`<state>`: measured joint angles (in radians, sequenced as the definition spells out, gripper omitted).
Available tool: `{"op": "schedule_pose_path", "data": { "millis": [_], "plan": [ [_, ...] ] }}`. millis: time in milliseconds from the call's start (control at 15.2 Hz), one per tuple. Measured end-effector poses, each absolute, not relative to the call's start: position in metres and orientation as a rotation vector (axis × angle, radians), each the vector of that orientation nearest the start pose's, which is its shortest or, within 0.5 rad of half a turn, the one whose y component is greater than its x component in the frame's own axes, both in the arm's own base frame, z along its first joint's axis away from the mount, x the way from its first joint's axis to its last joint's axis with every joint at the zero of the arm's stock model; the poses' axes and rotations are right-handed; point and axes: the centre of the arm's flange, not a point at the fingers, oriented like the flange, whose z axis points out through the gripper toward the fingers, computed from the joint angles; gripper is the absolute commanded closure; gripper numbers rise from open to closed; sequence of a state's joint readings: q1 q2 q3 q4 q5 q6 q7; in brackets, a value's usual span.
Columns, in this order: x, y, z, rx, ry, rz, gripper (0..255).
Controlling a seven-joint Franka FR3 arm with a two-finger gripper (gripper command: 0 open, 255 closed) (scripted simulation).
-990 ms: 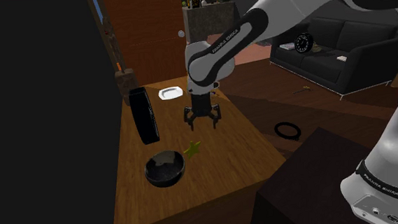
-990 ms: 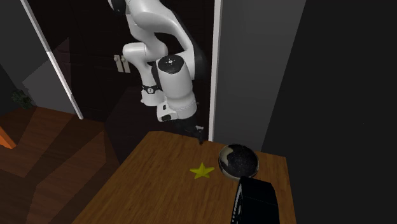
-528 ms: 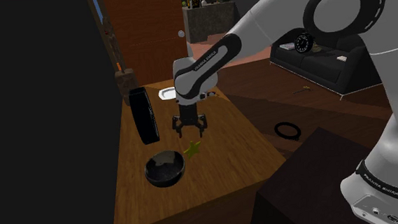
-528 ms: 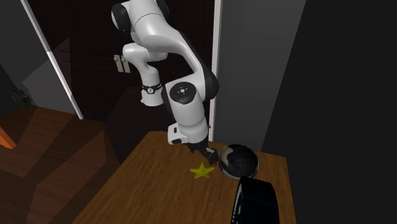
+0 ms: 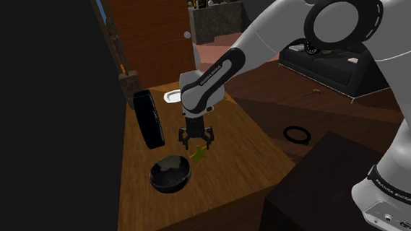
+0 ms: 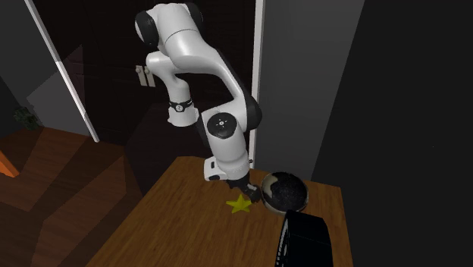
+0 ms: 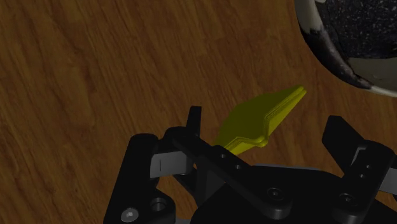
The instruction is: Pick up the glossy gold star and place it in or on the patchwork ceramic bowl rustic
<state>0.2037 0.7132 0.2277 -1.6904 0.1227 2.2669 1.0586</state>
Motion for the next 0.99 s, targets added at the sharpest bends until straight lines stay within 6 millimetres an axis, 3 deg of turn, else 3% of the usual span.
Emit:
{"op": "schedule_pose_path", "data": {
  "millis": [330, 396, 990],
  "plan": [
    [0.6066, 0.2687, 0.1809, -2.81, 1.118, 0.385, 0],
    [0.6066, 0.2687, 0.1809, -2.81, 1.118, 0.385, 255],
    [0.6068, 0.2692, 0.1815, -2.809, 1.116, 0.384, 255]
  ]
}}
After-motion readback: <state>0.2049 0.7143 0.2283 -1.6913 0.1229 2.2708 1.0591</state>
